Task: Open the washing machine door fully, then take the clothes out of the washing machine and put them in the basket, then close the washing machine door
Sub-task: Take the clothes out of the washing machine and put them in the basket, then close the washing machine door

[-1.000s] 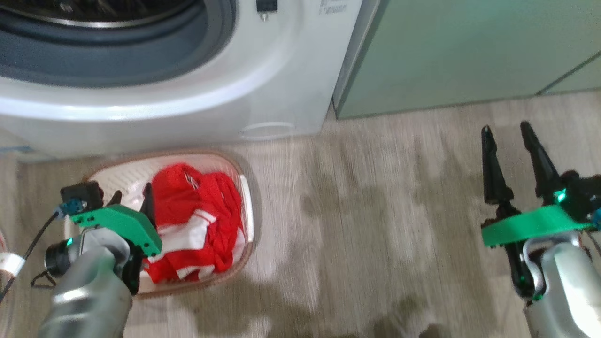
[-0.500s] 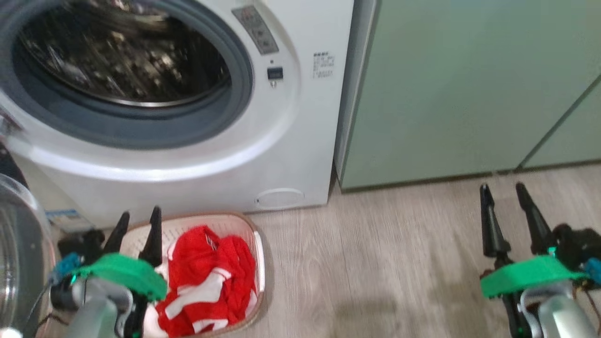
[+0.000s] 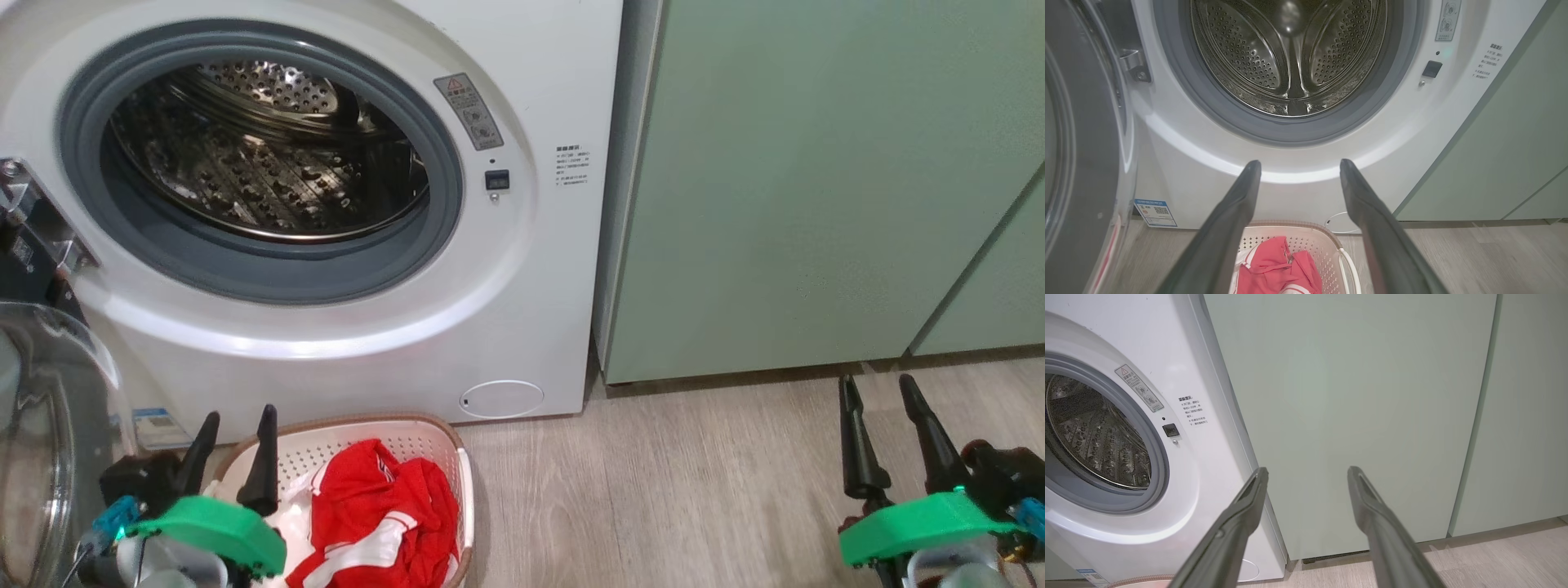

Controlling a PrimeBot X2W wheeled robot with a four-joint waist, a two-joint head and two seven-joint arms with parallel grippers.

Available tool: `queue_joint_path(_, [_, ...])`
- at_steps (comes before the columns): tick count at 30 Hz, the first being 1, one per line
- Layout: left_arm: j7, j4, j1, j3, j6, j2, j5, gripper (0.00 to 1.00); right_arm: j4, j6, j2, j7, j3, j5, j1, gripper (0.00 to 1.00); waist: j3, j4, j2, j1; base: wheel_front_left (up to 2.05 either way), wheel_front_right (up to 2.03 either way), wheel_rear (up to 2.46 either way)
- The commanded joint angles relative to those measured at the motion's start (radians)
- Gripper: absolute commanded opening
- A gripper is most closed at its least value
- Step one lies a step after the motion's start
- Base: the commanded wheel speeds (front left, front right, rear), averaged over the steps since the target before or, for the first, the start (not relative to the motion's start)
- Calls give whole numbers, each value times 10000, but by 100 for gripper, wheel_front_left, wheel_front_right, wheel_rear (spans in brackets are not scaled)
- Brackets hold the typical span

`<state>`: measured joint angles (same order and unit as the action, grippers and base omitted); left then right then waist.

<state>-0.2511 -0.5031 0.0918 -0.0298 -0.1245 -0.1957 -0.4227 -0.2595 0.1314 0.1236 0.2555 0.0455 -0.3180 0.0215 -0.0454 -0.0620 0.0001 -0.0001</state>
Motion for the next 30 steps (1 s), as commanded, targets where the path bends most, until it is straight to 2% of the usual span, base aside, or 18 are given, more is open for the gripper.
queue_joint_path(1, [-106,319,345,430,-61,-191,90,100,259,-7,31,63,145,15,144,100,-26,12,-1,1,0,0,0])
queue_joint_path(19, [-106,304,265,365,-61,-249,308,100,240,-7,-27,63,110,54,59,100,-90,27,-1,1,0,0,0])
queue_joint_path(30, [-107,201,287,464,-61,-168,389,100,219,-7,-25,63,102,47,47,100,-88,59,-1,1,-117,112,5])
